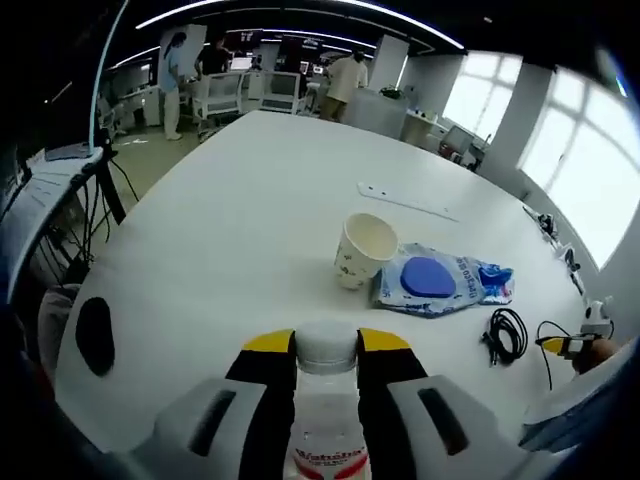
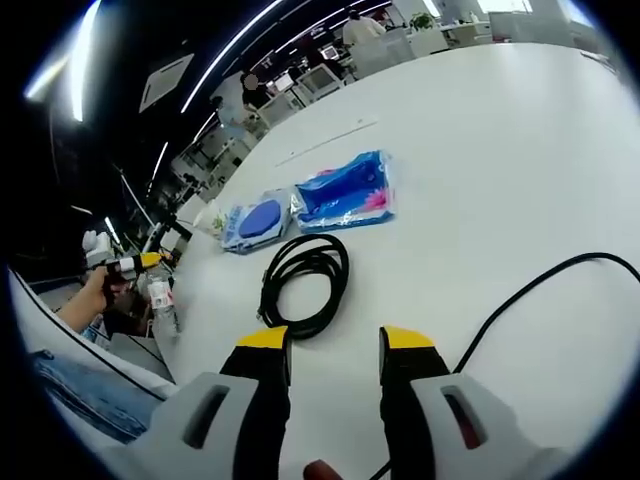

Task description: Arrange the tabletop items into an orderly group along one side of the table until the central work area is clear of visible clutter.

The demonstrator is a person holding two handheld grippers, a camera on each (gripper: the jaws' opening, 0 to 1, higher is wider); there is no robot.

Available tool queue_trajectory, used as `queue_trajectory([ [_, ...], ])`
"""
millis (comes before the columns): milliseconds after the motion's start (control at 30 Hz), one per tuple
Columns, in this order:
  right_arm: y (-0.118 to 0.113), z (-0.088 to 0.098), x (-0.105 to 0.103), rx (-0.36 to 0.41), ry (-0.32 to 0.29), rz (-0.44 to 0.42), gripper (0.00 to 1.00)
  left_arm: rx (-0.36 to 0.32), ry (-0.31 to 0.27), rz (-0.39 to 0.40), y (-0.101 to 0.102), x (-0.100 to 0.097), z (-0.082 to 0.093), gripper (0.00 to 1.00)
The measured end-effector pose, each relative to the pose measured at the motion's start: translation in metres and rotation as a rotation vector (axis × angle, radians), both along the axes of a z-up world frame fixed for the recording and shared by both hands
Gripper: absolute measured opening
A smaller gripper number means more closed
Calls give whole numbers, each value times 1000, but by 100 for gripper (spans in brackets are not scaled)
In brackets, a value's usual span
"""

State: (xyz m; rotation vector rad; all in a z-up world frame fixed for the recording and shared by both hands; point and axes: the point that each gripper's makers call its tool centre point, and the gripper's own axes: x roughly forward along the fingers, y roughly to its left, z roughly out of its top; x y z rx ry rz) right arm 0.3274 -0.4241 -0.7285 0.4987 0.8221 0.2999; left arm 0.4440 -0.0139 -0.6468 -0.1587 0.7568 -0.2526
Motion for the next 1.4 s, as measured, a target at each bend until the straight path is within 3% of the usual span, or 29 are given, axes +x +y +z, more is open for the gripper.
queue_trajectory([
  [233, -2, 0, -1, 0, -2, -12, 33, -23, -116, 25, 4, -8, 31, 20],
  [467, 0, 1, -1, 0, -6, -8, 33, -3, -214, 84, 11, -5, 47, 20],
  [600, 1, 0, -2, -7, -3, 1, 33, 17, -268, 95, 17, 11, 65, 20],
  [1000, -1, 0, -6, -13, -5, -5, 33, 78, -414, -44, 13, 73, 143, 20],
  [1400, -7, -1, -6, -17, -1, -29, 32, 83, -431, -139, 2, 114, 162, 20],
])
